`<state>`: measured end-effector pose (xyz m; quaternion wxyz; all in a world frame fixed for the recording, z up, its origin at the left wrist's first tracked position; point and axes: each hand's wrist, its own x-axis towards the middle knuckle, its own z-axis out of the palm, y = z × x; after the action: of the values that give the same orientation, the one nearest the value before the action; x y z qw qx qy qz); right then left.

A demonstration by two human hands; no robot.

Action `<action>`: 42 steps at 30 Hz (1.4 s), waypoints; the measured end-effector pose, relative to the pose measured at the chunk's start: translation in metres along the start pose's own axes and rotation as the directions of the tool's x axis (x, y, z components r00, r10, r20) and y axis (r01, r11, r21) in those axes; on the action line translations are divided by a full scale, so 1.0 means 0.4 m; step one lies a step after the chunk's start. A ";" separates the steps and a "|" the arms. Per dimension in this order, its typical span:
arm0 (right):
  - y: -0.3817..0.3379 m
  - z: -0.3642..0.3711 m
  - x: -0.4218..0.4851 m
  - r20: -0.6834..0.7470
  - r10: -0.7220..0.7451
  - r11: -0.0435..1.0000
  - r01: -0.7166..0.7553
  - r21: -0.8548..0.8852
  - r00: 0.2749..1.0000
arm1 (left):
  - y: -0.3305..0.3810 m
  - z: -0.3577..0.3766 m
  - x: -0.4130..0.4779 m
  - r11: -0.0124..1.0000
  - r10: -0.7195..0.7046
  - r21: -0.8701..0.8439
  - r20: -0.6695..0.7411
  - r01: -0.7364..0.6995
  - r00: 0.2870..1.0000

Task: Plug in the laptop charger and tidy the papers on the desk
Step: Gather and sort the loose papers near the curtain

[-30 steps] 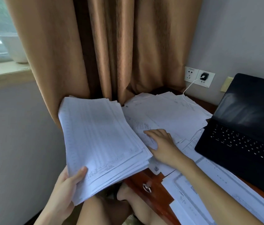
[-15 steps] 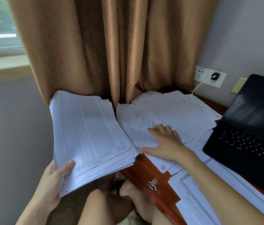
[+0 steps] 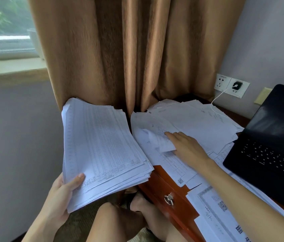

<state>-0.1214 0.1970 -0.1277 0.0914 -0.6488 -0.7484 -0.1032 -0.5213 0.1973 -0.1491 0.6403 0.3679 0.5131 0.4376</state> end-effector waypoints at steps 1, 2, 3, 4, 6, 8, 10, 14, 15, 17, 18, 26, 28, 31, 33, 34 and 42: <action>0.009 -0.006 -0.004 0.001 -0.022 1.000 0.022 -0.004 1.000 | -0.001 -0.001 0.000 1.000 -0.003 0.000 0.003 0.003 1.000; 0.020 -0.006 -0.007 -0.011 -0.028 1.000 0.028 -0.013 1.000 | -0.002 -0.001 0.001 1.000 -0.003 -0.001 0.007 0.003 1.000; 0.029 -0.003 -0.008 -0.041 -0.022 1.000 0.021 -0.014 0.999 | -0.002 -0.001 0.000 1.000 -0.002 -0.002 0.010 0.002 1.000; 0.033 -0.001 -0.009 -0.073 -0.002 1.000 0.002 0.007 0.997 | -0.003 0.001 0.000 1.000 0.000 -0.002 0.013 0.000 1.000; 0.027 -0.002 -0.009 -0.132 0.077 0.994 -0.065 0.090 0.988 | -0.004 0.004 -0.001 1.000 0.004 -0.001 0.022 -0.003 1.000; 0.016 -0.012 -0.008 -0.188 0.196 0.968 -0.159 0.193 0.962 | -0.003 0.008 -0.002 1.000 0.005 -0.006 0.037 -0.005 0.999; 0.015 -0.018 -0.001 -0.228 0.337 0.915 -0.260 0.309 0.914 | 0.001 0.012 -0.004 1.000 0.007 -0.012 0.059 -0.006 0.998; 0.027 -0.046 0.016 -0.226 0.611 0.676 -0.352 0.648 0.758 | 0.008 0.036 -0.005 1.000 -0.004 -0.014 0.112 0.005 0.994; 0.028 -0.058 0.018 -0.213 0.656 0.612 -0.345 0.712 0.724 | 0.010 0.045 -0.004 1.000 -0.007 -0.007 0.128 0.008 0.992; 0.023 -0.086 0.016 -0.203 0.704 0.532 -0.315 0.786 0.680 | 0.010 0.070 -0.002 1.000 -0.017 0.008 0.152 0.016 0.988; 0.019 -0.101 0.014 -0.202 0.717 0.503 -0.295 0.812 0.667 | 0.008 0.084 -0.001 1.000 -0.023 0.013 0.157 0.021 0.987; -0.040 -0.173 -0.013 -0.294 0.699 0.465 -0.101 0.879 0.652 | 0.008 0.175 0.013 0.995 -0.097 0.061 0.225 0.085 0.970; -0.078 -0.162 -0.033 -0.316 0.646 0.497 -0.070 0.865 0.695 | 0.005 0.185 0.017 0.991 -0.112 0.095 0.234 0.092 0.966; -0.112 -0.091 -0.082 -0.410 0.317 0.779 0.011 0.627 0.855 | 0.001 0.184 0.018 0.986 -0.148 0.115 0.245 0.122 0.958; -0.110 -0.038 -0.120 -0.390 0.092 0.888 0.102 0.449 0.916 | 0.004 0.178 0.020 0.985 -0.160 0.111 0.251 0.135 0.955; -0.107 -0.024 -0.137 -0.349 0.046 0.903 0.110 0.414 0.936 | 0.005 0.175 0.023 0.984 -0.164 0.114 0.256 0.139 0.953; -0.077 -0.046 -0.205 -0.164 0.168 0.964 -0.127 0.233 0.972 | 0.040 0.174 0.031 0.973 -0.228 0.026 0.283 0.230 0.932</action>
<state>-0.1400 0.1095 -0.1332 0.2385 -0.6764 -0.6932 -0.0709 -0.4548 0.2128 -0.1244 0.7551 0.3623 0.4536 0.3045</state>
